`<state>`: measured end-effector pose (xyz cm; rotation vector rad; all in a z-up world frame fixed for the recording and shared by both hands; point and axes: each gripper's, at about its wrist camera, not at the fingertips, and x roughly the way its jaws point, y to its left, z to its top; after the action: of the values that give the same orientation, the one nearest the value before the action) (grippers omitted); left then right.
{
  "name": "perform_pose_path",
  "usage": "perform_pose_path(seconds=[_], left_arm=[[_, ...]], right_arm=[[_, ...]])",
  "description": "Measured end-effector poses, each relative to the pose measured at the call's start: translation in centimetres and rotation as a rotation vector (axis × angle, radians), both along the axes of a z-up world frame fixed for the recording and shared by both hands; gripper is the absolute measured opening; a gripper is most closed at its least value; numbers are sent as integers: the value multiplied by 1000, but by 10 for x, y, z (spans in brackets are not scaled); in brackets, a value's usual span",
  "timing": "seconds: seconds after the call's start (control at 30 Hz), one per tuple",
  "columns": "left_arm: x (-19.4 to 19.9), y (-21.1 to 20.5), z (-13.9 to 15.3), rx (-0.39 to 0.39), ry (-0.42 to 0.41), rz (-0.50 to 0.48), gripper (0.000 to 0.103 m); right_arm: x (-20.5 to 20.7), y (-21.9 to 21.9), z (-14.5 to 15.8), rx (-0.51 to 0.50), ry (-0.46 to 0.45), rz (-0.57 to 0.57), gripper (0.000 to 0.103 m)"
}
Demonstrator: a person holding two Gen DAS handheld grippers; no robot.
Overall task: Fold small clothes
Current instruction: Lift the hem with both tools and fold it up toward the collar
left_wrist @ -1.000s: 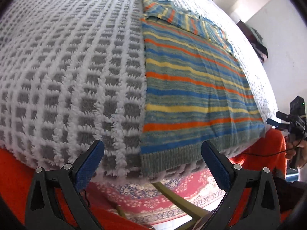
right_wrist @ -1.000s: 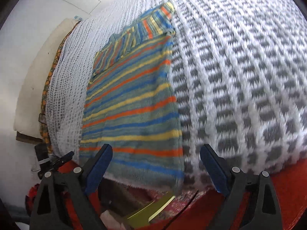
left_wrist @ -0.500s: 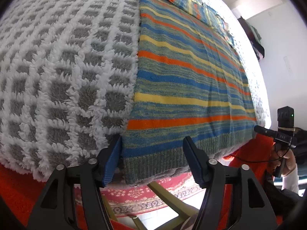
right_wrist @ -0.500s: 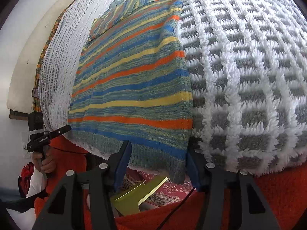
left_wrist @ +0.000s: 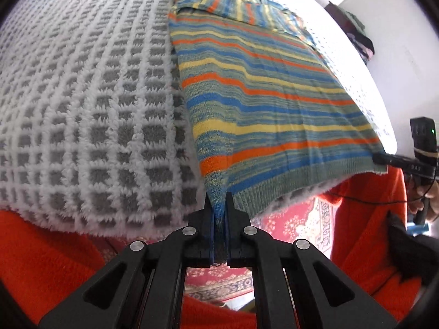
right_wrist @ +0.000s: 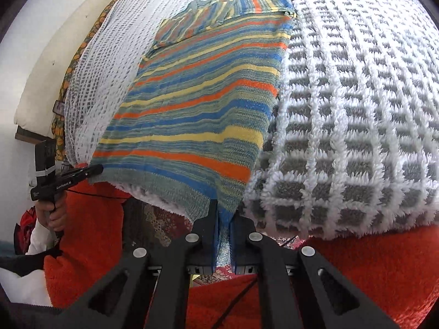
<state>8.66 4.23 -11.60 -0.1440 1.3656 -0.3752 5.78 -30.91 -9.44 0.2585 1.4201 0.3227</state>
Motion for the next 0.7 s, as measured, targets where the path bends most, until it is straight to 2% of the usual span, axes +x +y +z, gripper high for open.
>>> perform_pose_path(seconds=[0.23,0.33,0.43,0.53,0.6,0.7], left_arm=[[-34,6,2,10,55,-55,3],[-28,13,10,-43,69,-14,3],[8,25,31,-134,38,50,3],[70,32,54,-177,-11,108,3],[119,33,67,-147,-65,138,3],[199,21,84,-94,-127,183,3]], right_arm=[[-35,6,0,20,60,35,6],[-45,0,-2,73,79,-9,6],[-25,-15,10,189,36,-87,6],[20,-27,34,246,-47,-126,6],[63,-32,50,245,-109,-132,6],[144,-32,65,178,-181,-146,6]])
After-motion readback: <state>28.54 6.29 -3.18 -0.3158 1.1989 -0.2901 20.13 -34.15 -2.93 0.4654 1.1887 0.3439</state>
